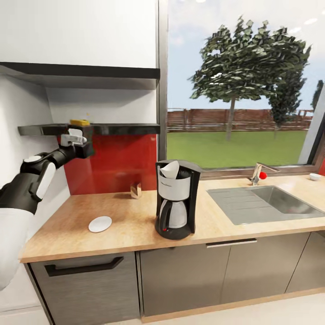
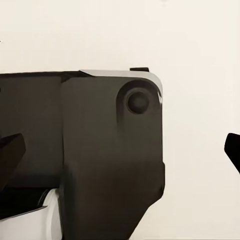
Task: Set up a coffee station on the kitchen countertop: keep the coffee maker on the countertop, move the bottle of coffee from the kitchen shelf to the counter next to the coffee maker, place a paper coffee filter on top of the coffee maker, put the saucer next to the coffee maker with the coffee cup on the saucer, and place the electric kettle next to the coffee maker.
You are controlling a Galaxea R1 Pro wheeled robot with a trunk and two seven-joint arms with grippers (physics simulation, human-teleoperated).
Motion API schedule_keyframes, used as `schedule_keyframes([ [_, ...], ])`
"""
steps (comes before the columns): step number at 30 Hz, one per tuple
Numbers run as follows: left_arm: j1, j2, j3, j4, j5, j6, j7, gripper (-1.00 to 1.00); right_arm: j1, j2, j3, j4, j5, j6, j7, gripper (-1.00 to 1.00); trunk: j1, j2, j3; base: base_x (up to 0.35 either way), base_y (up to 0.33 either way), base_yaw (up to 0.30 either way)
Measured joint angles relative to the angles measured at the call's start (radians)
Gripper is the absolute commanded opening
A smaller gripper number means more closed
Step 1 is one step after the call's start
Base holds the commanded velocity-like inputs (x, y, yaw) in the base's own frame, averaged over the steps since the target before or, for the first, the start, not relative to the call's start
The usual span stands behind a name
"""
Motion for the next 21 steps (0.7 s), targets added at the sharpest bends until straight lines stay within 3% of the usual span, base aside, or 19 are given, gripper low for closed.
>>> schedule_keyframes([
  [2,0.116,-0.002,0.02,-0.066,-0.002,-0.008,-0.001,-1.0,0.0,0.0,0.0,-0.001,0.0,-0.001,0.0,1.0,0.0,0.001,0.0,0.0,0.0,0.0],
  [6,0.235,-0.008,0.028,-0.118,-0.004,-0.046,0.008,-1.0,0.0,0.001,0.0,-0.002,0.0,-0.001,0.0,1.0,0.0,0.001,0.0,0.0,0.0,0.0],
  [10,0.362,-0.013,0.03,-0.116,-0.004,-0.17,0.022,-1.0,0.0,0.0,0.0,-0.029,0.001,-0.001,0.001,1.0,0.0,0.0,0.0,0.0,0.0,0.0],
  [15,0.434,-0.019,0.03,-0.113,-0.004,-0.201,0.05,-1.0,0.0,0.0,0.001,-0.034,0.001,-0.001,0.001,1.0,0.0,0.001,0.0,0.0,0.0,0.0],
  [21,0.497,-0.043,0.03,-0.12,0.0,-0.206,0.14,-1.0,0.0,-0.002,-0.002,-0.035,0.001,-0.001,0.003,1.0,0.0,0.001,0.0,0.0,0.0,0.0],
])
